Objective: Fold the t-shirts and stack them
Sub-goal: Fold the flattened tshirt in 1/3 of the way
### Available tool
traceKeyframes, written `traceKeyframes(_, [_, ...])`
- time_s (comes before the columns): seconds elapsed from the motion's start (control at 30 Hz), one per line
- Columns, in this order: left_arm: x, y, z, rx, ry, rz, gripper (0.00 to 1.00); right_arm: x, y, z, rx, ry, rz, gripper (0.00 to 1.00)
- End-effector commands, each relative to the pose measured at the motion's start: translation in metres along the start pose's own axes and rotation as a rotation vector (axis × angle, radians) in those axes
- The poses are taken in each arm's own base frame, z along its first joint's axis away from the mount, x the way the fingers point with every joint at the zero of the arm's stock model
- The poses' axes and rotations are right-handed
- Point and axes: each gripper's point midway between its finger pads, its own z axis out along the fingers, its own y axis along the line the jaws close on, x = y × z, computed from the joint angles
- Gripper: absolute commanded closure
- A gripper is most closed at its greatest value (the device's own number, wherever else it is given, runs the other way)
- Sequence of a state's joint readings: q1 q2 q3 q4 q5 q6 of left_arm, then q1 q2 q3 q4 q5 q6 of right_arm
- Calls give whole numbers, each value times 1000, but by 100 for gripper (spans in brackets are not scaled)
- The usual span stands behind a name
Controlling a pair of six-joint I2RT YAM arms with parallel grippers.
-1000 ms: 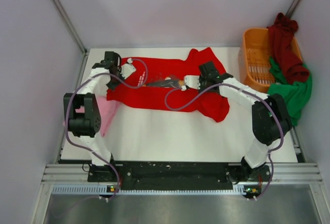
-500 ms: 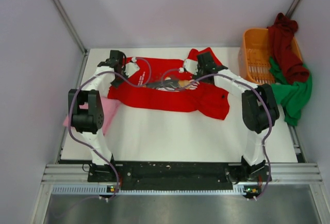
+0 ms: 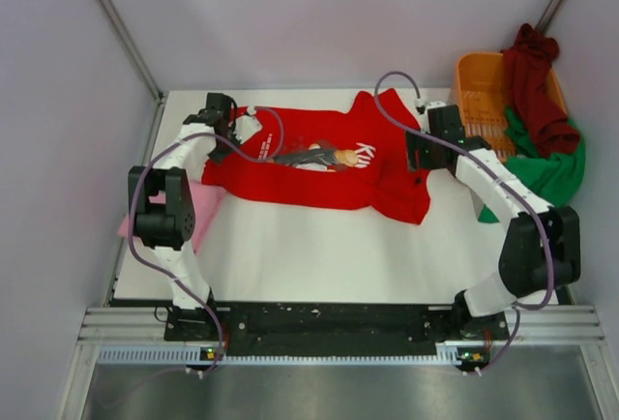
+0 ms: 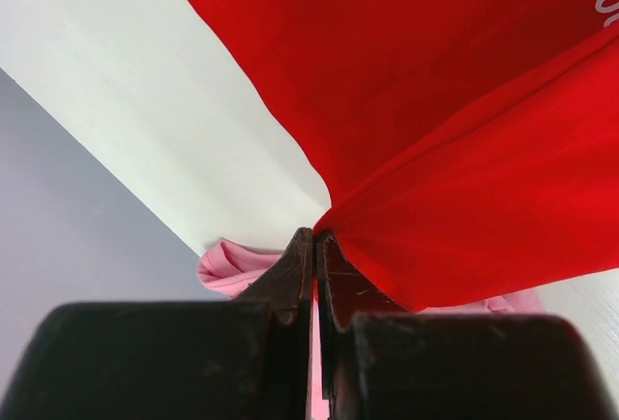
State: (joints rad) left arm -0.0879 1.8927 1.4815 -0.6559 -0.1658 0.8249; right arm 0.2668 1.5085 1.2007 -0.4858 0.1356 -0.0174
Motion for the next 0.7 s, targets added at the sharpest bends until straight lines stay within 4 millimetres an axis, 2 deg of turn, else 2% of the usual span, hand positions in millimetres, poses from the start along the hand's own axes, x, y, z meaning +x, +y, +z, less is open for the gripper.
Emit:
traceKeyframes(0.0, [-14,12,-2,-42,-34,-1,100,59,27,16,-134,182,248,34])
traceKeyframes(0.07, [-15,11,-2,-42,-34,0,100,76,25,28,-108,212,266,34])
traceKeyframes(0.13, [-16,10,-3,-40,-36,-2,100,92,22,39,-93,246,296,39])
traceKeyframes(0.2, [-16,10,-3,-42,-36,2,100,107,21,47,-103,281,327,54])
traceKeyframes(0.23, [-16,10,-3,-44,-32,5,100,111,17,50,-92,289,334,67])
traceKeyframes(0.3, [-17,11,-3,-47,-30,9,100,117,8,53,-58,296,340,86])
traceKeyframes(0.37, [-20,10,-3,-46,-37,11,100,120,-3,51,-24,294,357,98])
traceKeyframes(0.43, [-23,8,-3,-42,-43,16,100,120,-32,45,95,261,367,100])
traceKeyframes(0.5, [-27,3,-4,-34,-50,27,100,117,-52,36,162,221,385,100])
traceKeyframes(0.67, [-42,-11,-3,-12,-68,65,100,115,-78,27,228,149,432,100])
